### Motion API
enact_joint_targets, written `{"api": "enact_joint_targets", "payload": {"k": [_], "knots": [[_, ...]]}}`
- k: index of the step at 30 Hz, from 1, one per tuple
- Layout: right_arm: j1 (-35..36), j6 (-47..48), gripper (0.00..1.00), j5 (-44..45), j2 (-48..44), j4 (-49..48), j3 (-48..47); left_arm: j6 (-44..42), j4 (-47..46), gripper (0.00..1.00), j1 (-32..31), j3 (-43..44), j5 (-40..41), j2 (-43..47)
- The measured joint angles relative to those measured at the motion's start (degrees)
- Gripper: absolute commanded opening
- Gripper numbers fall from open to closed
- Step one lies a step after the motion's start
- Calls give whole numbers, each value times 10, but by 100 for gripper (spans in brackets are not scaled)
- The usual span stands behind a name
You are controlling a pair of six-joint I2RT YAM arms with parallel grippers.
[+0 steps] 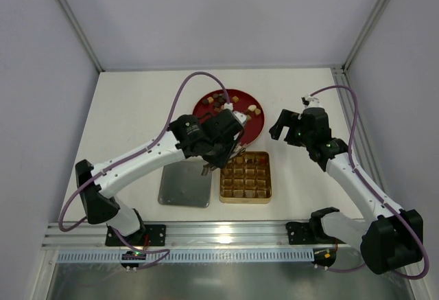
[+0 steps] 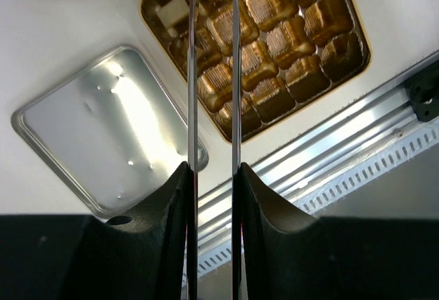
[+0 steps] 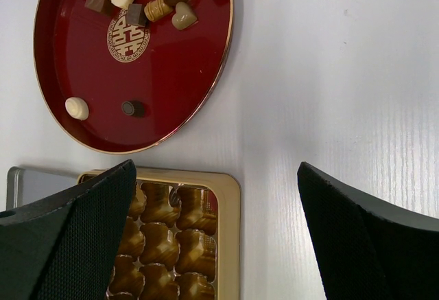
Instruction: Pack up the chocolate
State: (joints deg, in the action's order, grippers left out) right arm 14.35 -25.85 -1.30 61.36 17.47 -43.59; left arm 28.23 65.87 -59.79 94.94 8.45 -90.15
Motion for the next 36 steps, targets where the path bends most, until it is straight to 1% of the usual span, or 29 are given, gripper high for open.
{"api": "enact_joint_targets", "payload": {"k": [5, 10, 36], "knots": [[0, 0, 100, 2, 0, 2, 0, 28, -5, 29, -31, -54, 8, 29], [0, 0, 100, 3, 0, 2, 0, 47, -19, 29, -48, -82, 12, 49], [0, 0, 100, 3, 0, 2, 1, 63, -50, 31, -58, -115, 12, 38]]}}
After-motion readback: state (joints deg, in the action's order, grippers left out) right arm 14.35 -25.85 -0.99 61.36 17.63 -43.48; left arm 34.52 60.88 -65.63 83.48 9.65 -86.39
